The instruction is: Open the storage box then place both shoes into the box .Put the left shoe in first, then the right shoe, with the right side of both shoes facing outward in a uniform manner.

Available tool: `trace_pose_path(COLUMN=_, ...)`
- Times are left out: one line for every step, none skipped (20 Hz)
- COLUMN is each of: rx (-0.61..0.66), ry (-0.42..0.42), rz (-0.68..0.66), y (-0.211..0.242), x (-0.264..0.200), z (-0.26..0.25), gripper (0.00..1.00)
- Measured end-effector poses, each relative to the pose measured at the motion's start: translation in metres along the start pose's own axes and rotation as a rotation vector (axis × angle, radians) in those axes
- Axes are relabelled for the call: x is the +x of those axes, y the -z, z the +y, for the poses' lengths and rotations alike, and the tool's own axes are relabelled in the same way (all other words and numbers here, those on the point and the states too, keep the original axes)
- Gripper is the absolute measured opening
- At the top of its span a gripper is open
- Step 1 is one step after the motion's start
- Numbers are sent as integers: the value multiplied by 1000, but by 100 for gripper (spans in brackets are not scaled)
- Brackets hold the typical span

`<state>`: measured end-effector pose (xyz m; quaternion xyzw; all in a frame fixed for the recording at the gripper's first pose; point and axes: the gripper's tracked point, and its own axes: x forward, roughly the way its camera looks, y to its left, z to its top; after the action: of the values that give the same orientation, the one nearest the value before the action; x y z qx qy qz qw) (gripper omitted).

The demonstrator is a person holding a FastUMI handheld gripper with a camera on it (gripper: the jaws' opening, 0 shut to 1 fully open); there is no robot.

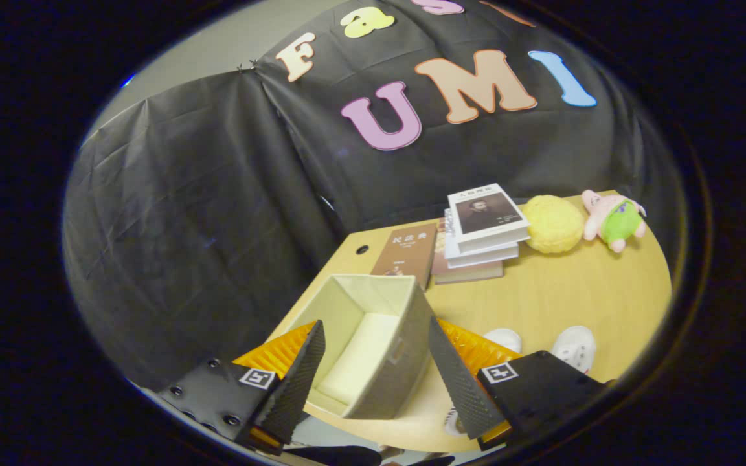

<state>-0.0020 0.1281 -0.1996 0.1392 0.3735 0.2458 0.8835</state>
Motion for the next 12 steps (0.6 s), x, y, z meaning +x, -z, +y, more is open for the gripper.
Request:
trace_pose_path(rx=1, ry=19, rz=7, y=4, x=-1, z=-13, gripper=99)
trace_pose_path(rx=3, ry=32, rz=17, y=10, x=-3, z=-23, gripper=99)
trace_pose_path(rx=3, ry=47, rz=25, y=16, x=-3, z=-35, gripper=99)
trace_pose_path(rx=1, ry=63, rz=36, y=24, x=-3, z=-47, gripper=99)
trace_pose_path(rx=-5, ry=81, rz=49, y=31, x=-2, z=-58, gripper=99)
trace_pose_path(rx=-12, ry=103, rz=68, y=40, x=-1, z=-70, gripper=99)
trace_pose_path(rx=-21, ry=121, rz=88, y=50, x=0, z=-81, gripper=99)
trace_pose_path(rx=-29, ry=136, rz=109, y=59, x=2, z=-91, gripper=99)
trace_pose_path(rx=-35, ry=146, rz=125, y=66, x=5, z=-100, gripper=99)
trace_pose_path(rx=-36, ry=159, rz=147, y=76, x=8, z=-110, gripper=99)
trace_pose_path(rx=-32, ry=167, rz=168, y=85, x=12, z=-117, gripper=99)
trace_pose_path(rx=-27, ry=169, rz=182, y=92, x=15, z=-123, gripper=99)
